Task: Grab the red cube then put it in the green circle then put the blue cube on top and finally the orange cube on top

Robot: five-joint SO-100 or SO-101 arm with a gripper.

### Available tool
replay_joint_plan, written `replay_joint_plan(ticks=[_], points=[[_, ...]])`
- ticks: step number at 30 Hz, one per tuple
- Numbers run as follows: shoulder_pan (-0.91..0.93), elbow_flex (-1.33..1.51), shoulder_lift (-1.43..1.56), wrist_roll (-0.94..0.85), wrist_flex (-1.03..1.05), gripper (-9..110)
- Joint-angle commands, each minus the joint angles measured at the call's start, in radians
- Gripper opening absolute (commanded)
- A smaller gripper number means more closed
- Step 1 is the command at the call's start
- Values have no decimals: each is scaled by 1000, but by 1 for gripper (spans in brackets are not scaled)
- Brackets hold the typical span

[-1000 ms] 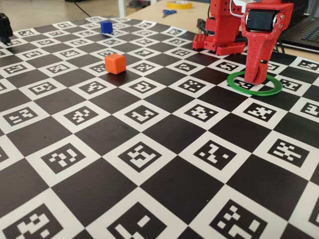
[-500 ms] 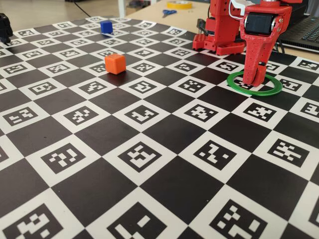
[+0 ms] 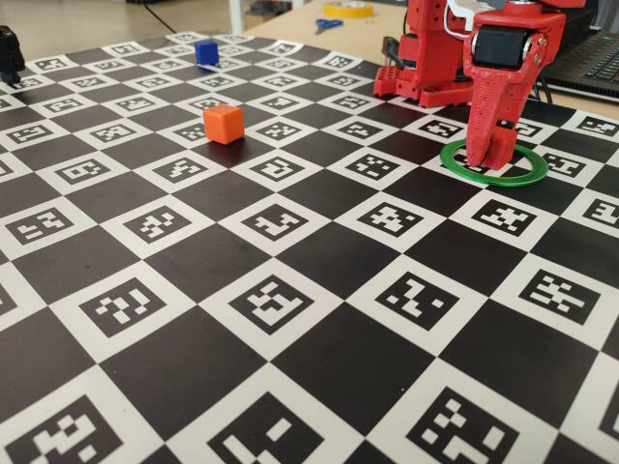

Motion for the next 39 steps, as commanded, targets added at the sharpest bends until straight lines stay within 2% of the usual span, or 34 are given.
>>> replay_joint_plan(ticks=[1,13,31,39], points=[[-6,-3,15,8,9,39],[9,-6,55,9,48,52],[83,-158,130,-63,276,53],[253,-265,147,-242,402,53]])
